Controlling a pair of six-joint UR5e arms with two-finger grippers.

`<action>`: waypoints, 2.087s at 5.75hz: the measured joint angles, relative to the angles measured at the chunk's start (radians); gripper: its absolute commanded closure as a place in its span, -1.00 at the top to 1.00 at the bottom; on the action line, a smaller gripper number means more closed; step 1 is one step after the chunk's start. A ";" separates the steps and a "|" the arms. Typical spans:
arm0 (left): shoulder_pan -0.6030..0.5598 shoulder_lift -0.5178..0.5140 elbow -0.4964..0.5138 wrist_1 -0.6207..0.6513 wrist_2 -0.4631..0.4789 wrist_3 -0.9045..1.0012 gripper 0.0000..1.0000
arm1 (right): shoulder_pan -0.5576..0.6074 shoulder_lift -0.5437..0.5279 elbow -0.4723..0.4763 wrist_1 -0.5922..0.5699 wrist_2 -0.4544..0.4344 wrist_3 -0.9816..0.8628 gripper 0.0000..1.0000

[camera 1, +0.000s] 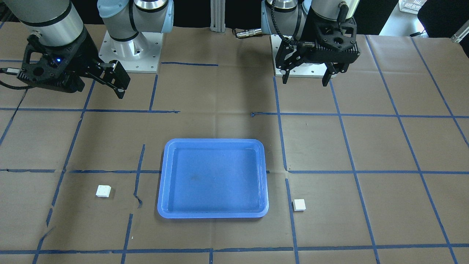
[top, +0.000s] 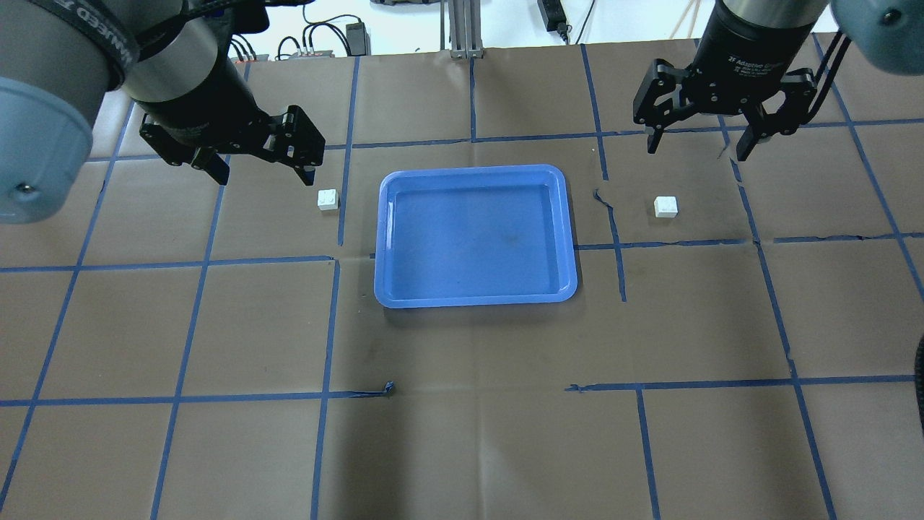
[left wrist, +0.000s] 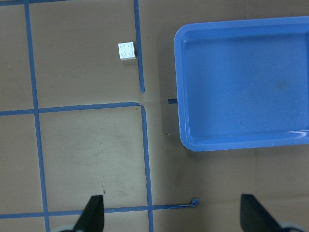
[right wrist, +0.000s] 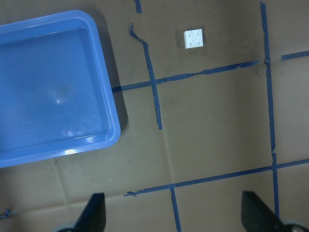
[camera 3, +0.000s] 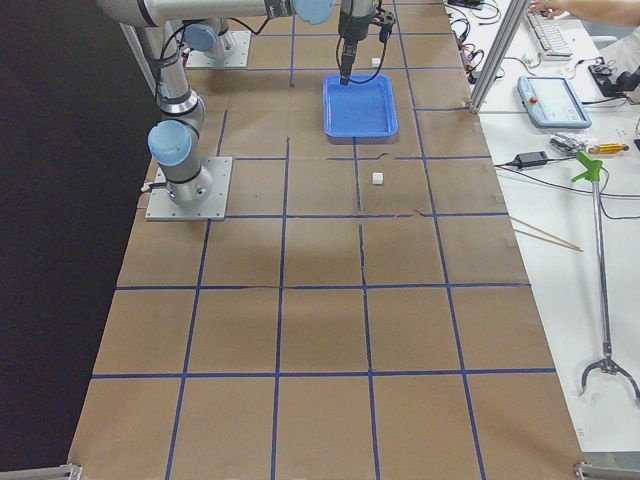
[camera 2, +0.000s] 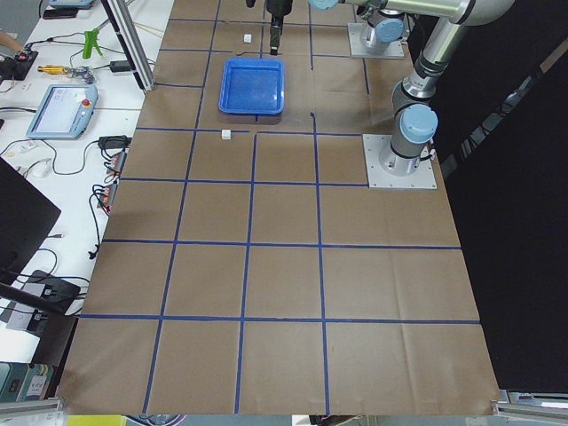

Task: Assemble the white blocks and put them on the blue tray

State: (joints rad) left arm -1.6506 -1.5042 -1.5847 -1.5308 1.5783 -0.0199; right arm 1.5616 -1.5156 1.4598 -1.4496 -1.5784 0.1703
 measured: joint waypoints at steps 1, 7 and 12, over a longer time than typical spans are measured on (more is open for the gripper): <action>0.001 0.002 -0.002 0.000 0.000 0.001 0.98 | 0.000 -0.001 0.000 0.000 0.000 0.000 0.99; 0.128 -0.146 -0.005 0.061 0.004 0.010 0.98 | 0.000 0.012 -0.010 0.000 -0.001 -0.096 1.00; 0.118 -0.548 -0.032 0.508 -0.012 0.048 0.89 | -0.056 0.082 -0.005 -0.172 -0.004 -1.511 0.99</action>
State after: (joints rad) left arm -1.5322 -2.0524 -1.6167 -1.0228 1.5666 0.0283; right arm 1.5056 -1.4334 1.4552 -1.6221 -1.5827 -1.3402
